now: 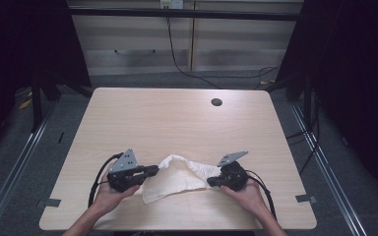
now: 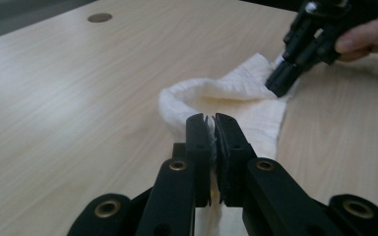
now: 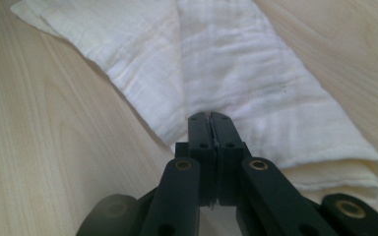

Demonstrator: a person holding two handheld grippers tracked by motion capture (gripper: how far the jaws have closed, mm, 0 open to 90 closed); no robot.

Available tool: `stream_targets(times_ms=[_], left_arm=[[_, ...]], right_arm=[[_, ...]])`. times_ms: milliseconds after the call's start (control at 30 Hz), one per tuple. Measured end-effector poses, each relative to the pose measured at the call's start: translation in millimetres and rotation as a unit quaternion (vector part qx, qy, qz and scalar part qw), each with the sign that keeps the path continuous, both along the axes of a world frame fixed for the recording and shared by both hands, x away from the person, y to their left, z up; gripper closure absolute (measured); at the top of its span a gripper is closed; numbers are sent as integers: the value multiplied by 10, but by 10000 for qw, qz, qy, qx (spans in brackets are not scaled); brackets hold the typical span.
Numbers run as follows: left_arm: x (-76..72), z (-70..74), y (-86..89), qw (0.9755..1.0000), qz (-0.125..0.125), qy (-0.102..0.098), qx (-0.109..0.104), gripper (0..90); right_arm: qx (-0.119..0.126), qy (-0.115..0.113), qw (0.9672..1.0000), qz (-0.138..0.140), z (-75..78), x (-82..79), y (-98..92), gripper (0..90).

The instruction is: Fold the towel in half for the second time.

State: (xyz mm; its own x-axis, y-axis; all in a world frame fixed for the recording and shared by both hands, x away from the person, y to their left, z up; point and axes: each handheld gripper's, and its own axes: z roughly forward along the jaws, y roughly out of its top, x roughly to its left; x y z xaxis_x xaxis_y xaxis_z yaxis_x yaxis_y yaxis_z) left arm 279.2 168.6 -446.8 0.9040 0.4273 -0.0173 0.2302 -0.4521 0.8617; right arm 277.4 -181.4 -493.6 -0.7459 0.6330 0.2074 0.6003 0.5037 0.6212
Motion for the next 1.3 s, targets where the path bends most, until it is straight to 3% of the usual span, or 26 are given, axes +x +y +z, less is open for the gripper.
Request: stream_targets(times_ms=[33,167,233,300,333,400,433,600,800,867,1067,1300], left_arm=[[-80,-49,-14,9997,-150,37,187,855],[-164,-118,-3,9988,-327,134,345,854],[-241,-214,-24,9959,-575,205,671,853],[-261,-262,-39,9951,-628,268,717,853],[-280,-344,-66,9924,-750,366,906,853],[-282,-382,-73,9919,-819,437,869,852],[-301,-437,-83,9895,-860,480,1057,853],[-284,-458,-49,9898,-739,483,1123,855],[-265,-481,-53,9912,-595,485,1083,860],[-274,-481,-56,9911,-594,453,1101,860],[-247,-490,-49,9919,-545,525,1024,860],[-185,-499,-50,9927,-455,507,996,860]], right_arm=[[-4,-14,10000,-21,0,-5,2,891],[-8,-68,10000,-52,-4,-19,-2,890],[81,-68,9999,-36,-17,-13,-13,890],[80,-67,9999,-38,-17,-12,-16,890],[64,-70,9999,-40,-15,-23,-11,891],[44,-122,9999,-37,-16,-25,-7,890],[-34,-161,9998,-63,-6,-43,4,890],[-139,-151,9998,-60,12,-78,-57,891],[-172,-231,9992,-294,18,-194,-245,891],[-424,-349,9976,-432,49,-304,-337,892],[-306,-313,9967,-690,36,-461,-539,893],[-265,-352,9966,-701,22,-446,-542,893]])
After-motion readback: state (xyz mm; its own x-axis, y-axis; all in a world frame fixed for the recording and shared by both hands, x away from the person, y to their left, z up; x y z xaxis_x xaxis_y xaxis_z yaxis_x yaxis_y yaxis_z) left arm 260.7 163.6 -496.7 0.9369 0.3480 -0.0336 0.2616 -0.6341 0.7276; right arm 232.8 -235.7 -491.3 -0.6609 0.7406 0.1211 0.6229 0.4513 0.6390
